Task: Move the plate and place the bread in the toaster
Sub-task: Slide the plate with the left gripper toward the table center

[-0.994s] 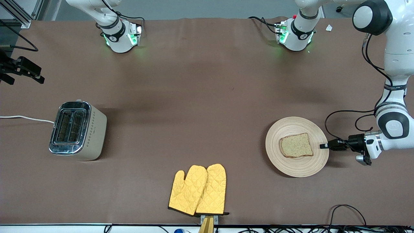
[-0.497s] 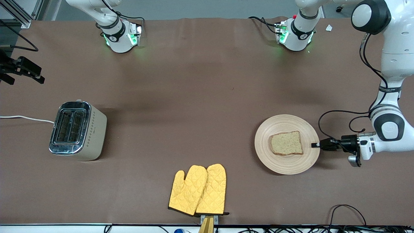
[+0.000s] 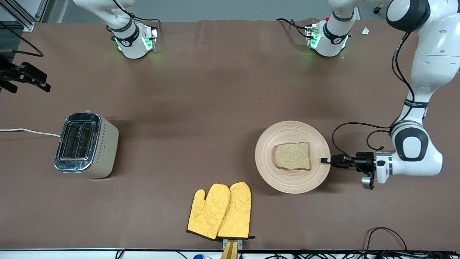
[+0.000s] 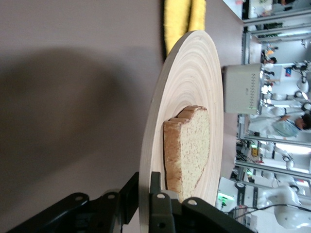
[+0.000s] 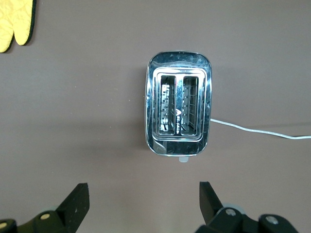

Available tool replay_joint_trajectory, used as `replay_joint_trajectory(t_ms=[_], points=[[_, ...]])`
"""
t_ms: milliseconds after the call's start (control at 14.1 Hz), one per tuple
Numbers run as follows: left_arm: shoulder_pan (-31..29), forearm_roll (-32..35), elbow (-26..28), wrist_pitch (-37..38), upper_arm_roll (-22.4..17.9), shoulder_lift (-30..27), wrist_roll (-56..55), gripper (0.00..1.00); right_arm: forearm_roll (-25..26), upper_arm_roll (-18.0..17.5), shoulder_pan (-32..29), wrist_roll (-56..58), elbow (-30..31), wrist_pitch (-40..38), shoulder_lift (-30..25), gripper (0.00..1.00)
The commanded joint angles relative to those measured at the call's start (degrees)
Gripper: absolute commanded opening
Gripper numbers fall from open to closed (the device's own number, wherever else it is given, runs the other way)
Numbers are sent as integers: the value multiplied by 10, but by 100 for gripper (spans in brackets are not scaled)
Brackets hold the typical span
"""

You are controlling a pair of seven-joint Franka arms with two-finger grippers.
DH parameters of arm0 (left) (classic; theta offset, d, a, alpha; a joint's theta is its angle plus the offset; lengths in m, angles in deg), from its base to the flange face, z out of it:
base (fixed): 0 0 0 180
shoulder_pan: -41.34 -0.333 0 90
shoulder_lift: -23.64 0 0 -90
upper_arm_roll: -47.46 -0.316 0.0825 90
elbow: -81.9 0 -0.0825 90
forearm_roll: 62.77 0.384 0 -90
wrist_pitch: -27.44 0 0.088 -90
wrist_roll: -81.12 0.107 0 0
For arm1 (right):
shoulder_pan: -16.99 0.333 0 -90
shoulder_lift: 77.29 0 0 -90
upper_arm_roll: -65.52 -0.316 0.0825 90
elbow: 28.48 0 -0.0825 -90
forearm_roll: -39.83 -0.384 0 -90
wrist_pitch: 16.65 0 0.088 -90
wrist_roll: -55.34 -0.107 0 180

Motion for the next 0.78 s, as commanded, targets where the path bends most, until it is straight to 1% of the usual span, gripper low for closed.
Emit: replay_joint_trajectory(t_ms=[0, 142, 284, 426, 568, 710], points=[[35, -23, 9, 2, 12, -5, -4, 1, 0, 0, 3, -6, -1, -10, -3, 100], [71, -24, 31, -42, 14, -7, 0, 1, 1, 0, 0, 1, -2, -5, -2, 100], [91, -60, 77, -122, 34, -8, 21, 1, 3, 1, 1, 3, -2, -5, -2, 100], [101, -83, 111, -192, 58, -5, 61, 1, 5, 1, -2, 4, -1, -10, 3, 100], [126, -112, 130, -239, 64, -2, 75, 2, 4, 1, 1, 4, 2, -5, 21, 100], [146, -162, 141, -268, 64, 1, 100, 2, -5, 0, 19, -5, 7, -1, 42, 100]])
